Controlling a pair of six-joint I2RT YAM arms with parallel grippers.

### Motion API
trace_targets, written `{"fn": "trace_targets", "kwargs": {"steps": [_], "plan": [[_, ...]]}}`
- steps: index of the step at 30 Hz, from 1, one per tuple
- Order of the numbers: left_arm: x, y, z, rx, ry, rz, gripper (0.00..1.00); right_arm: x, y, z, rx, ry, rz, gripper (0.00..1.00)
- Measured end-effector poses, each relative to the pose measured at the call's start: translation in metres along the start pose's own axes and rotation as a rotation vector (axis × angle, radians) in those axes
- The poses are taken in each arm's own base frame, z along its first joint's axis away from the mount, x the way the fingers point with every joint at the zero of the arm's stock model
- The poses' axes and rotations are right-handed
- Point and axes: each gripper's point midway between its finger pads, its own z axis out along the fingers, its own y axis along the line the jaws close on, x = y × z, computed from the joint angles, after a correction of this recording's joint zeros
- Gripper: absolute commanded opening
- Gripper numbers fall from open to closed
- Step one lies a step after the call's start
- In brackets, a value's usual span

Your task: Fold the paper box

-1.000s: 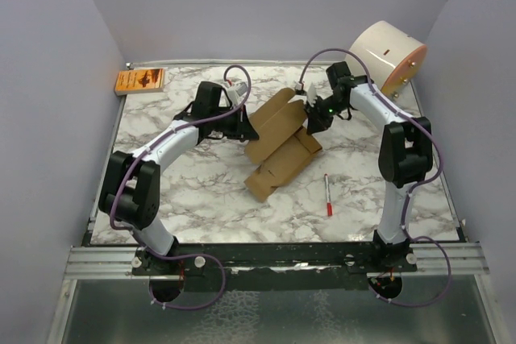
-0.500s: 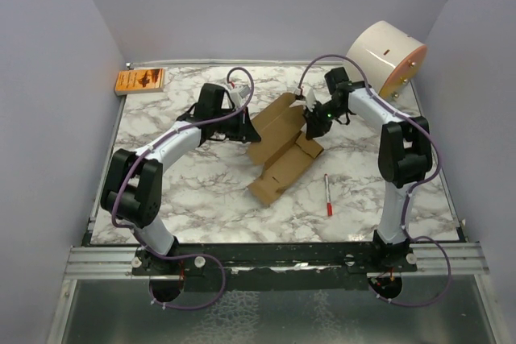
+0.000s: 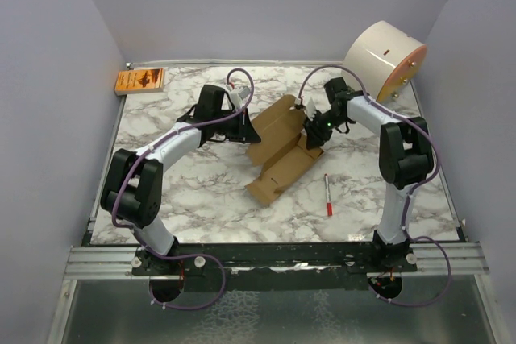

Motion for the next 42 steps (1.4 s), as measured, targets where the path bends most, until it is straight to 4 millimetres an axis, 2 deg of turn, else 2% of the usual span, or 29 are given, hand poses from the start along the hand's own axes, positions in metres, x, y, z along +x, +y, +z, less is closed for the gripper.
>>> {"fn": "trace_targets", "kwargs": {"steps": [5, 6, 8, 10, 14, 18, 20, 24, 31, 32, 35, 36, 40, 42], "plan": [[0.001, 0.0, 0.002, 0.005, -0.005, 0.012, 0.0, 0.009, 0.0, 0.003, 0.017, 0.007, -0.004, 0.26], [0.001, 0.0, 0.002, 0.006, -0.006, 0.017, 0.0, 0.011, 0.0, 0.003, 0.027, 0.008, -0.007, 0.22], [0.002, -0.001, 0.004, 0.01, -0.004, 0.027, 0.0, 0.014, -0.001, 0.003, 0.041, 0.01, -0.012, 0.04], [0.003, -0.003, 0.005, 0.016, -0.003, 0.042, 0.0, 0.015, -0.003, 0.001, 0.069, 0.011, -0.021, 0.01], [0.005, -0.012, 0.009, 0.034, -0.001, 0.083, 0.0, 0.021, -0.01, -0.006, 0.177, 0.022, -0.037, 0.01], [0.005, -0.024, 0.011, 0.057, -0.007, 0.142, 0.0, 0.022, -0.007, -0.017, 0.268, 0.024, -0.076, 0.27], [0.003, -0.029, 0.011, 0.064, -0.018, 0.178, 0.0, 0.018, -0.008, -0.021, 0.288, 0.013, -0.096, 0.3], [-0.002, -0.032, 0.011, 0.05, -0.041, 0.241, 0.0, 0.011, -0.01, -0.021, 0.302, -0.004, -0.122, 0.29], [-0.003, -0.032, 0.013, 0.019, -0.051, 0.317, 0.0, 0.013, -0.015, -0.018, 0.327, -0.009, -0.13, 0.28], [-0.003, -0.031, 0.013, 0.014, -0.052, 0.323, 0.0, 0.013, -0.016, -0.018, 0.332, -0.011, -0.133, 0.25], [-0.004, -0.03, 0.014, 0.006, -0.054, 0.333, 0.0, 0.012, -0.02, -0.018, 0.354, -0.016, -0.14, 0.02], [-0.003, -0.03, 0.014, 0.005, -0.053, 0.333, 0.0, 0.013, -0.022, -0.018, 0.365, -0.016, -0.14, 0.01], [-0.001, -0.032, 0.016, 0.008, -0.047, 0.337, 0.0, 0.012, -0.028, -0.018, 0.413, -0.031, -0.138, 0.02], [-0.001, -0.034, 0.016, 0.011, -0.049, 0.34, 0.0, 0.013, -0.029, -0.019, 0.435, -0.035, -0.141, 0.16]]}}
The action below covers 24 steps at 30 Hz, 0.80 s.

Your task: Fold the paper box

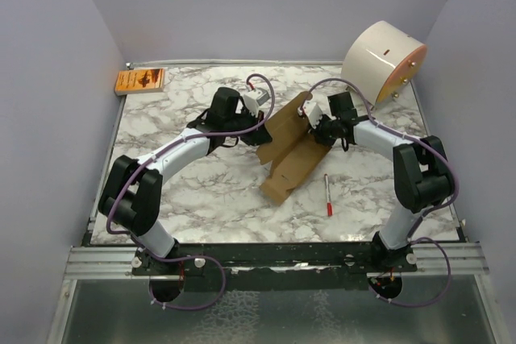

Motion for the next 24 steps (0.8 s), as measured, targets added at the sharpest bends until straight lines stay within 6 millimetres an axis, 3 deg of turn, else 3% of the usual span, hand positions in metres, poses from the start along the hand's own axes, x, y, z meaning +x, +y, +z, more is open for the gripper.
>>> {"fn": "trace_targets", "kwargs": {"steps": [3, 9, 12, 16, 20, 21, 24], "plan": [[-0.0003, -0.0006, 0.0005, 0.0, -0.001, 0.003, 0.0, -0.0008, -0.0016, -0.0001, 0.012, -0.003, -0.005, 0.3], [-0.0012, 0.0006, 0.0005, -0.006, -0.004, 0.01, 0.0, 0.0005, -0.0014, 0.0006, 0.016, 0.001, -0.014, 0.31], [-0.0011, 0.0002, 0.0008, -0.006, -0.003, 0.014, 0.0, 0.001, -0.0022, 0.0005, 0.02, 0.005, -0.016, 0.26], [-0.0016, 0.0006, 0.0009, -0.008, -0.005, 0.017, 0.0, 0.0004, -0.0042, -0.0005, 0.031, 0.005, -0.021, 0.03], [-0.0017, 0.0009, 0.0008, -0.011, -0.004, 0.016, 0.0, -0.0003, -0.0074, -0.0022, 0.052, 0.001, -0.003, 0.01], [-0.0017, 0.0008, 0.0008, -0.01, -0.004, 0.016, 0.0, -0.0007, -0.0089, -0.0028, 0.062, 0.0, -0.002, 0.05], [-0.0018, -0.0016, 0.0018, -0.006, -0.003, 0.02, 0.0, -0.0008, -0.0096, -0.0037, 0.07, -0.003, 0.004, 0.29]]}}
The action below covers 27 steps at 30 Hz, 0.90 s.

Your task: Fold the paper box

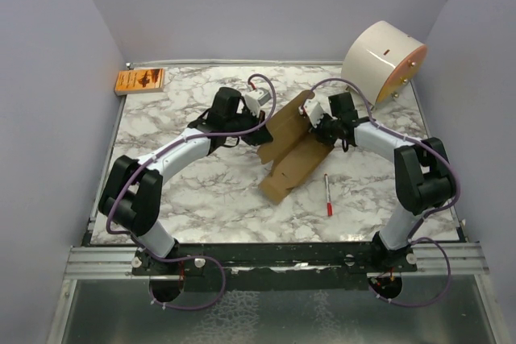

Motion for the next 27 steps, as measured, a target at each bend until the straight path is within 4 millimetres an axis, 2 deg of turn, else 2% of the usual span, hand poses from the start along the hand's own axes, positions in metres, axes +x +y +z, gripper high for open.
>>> {"fn": "trace_targets", "kwargs": {"steps": [2, 8, 11, 15, 22, 27], "plan": [[0.0, 0.0, 0.0, -0.002, 0.0, 0.001, 0.0, 0.0, 0.0, 0.0, -0.002, 0.0, -0.008, 0.36], [-0.002, 0.003, -0.001, -0.019, 0.003, 0.008, 0.0, -0.003, 0.001, -0.004, -0.005, -0.008, -0.012, 0.47], [-0.005, 0.004, -0.002, -0.03, -0.002, 0.021, 0.0, -0.012, 0.004, -0.013, -0.025, -0.042, -0.012, 0.56], [-0.009, 0.005, -0.004, -0.042, -0.006, 0.039, 0.0, -0.029, 0.011, -0.029, -0.082, -0.102, -0.008, 0.62], [-0.01, 0.007, -0.011, -0.064, -0.001, 0.089, 0.0, -0.053, 0.019, -0.058, -0.172, -0.205, -0.006, 0.64], [-0.015, 0.008, -0.014, -0.078, 0.006, 0.117, 0.0, -0.061, 0.021, -0.09, -0.249, -0.307, -0.007, 0.61]]}}
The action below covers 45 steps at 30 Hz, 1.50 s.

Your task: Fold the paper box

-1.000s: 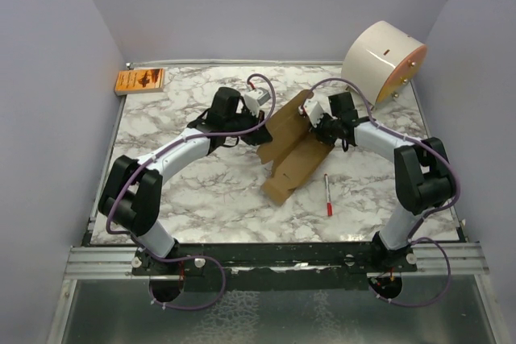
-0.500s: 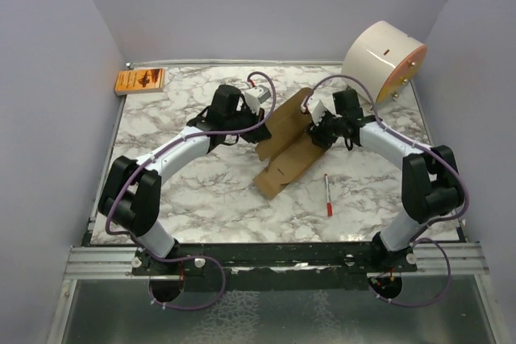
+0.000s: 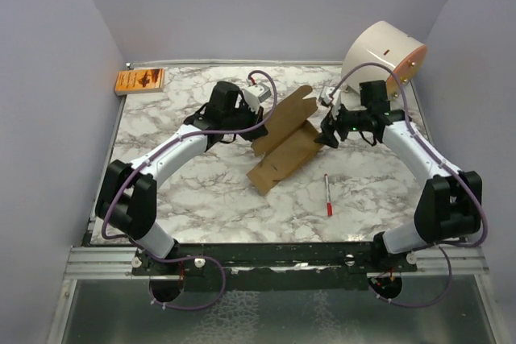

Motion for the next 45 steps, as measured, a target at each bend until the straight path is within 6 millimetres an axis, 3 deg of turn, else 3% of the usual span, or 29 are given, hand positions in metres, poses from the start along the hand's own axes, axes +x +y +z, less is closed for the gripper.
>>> {"fn": "trace_targets", "kwargs": {"steps": [2, 5, 7, 10, 13, 20, 25, 32, 39, 45], "plan": [[-0.001, 0.001, 0.0, -0.005, 0.001, 0.007, 0.0, -0.009, 0.009, -0.015, -0.045, -0.074, 0.007, 0.48], [0.002, 0.003, -0.001, -0.015, 0.013, 0.003, 0.0, -0.011, 0.019, -0.035, -0.06, -0.176, 0.088, 0.12], [0.004, 0.003, -0.001, -0.021, 0.019, -0.002, 0.0, 0.002, 0.022, -0.044, -0.043, -0.219, 0.223, 0.06], [0.005, 0.007, -0.001, -0.042, 0.022, -0.019, 0.0, 0.045, 0.02, -0.044, 0.033, -0.232, 0.555, 0.05], [0.006, 0.009, -0.001, -0.059, 0.023, -0.039, 0.0, 0.072, 0.021, -0.034, 0.064, -0.208, 0.777, 0.04], [0.006, 0.009, 0.001, -0.069, 0.023, -0.087, 0.0, 0.109, 0.012, 0.003, 0.133, -0.091, 1.049, 0.02], [0.008, 0.003, 0.006, -0.054, 0.028, -0.108, 0.0, 0.11, 0.011, 0.029, 0.173, -0.015, 1.081, 0.02], [0.016, -0.003, 0.018, -0.002, 0.055, -0.133, 0.0, 0.104, -0.015, 0.052, 0.239, 0.015, 1.083, 0.02], [0.012, -0.012, 0.025, 0.064, 0.055, -0.126, 0.0, 0.093, -0.017, 0.064, 0.257, 0.03, 1.025, 0.02], [0.011, -0.018, 0.036, 0.136, 0.066, -0.121, 0.0, 0.096, -0.018, 0.066, 0.274, 0.049, 0.988, 0.03]]}}
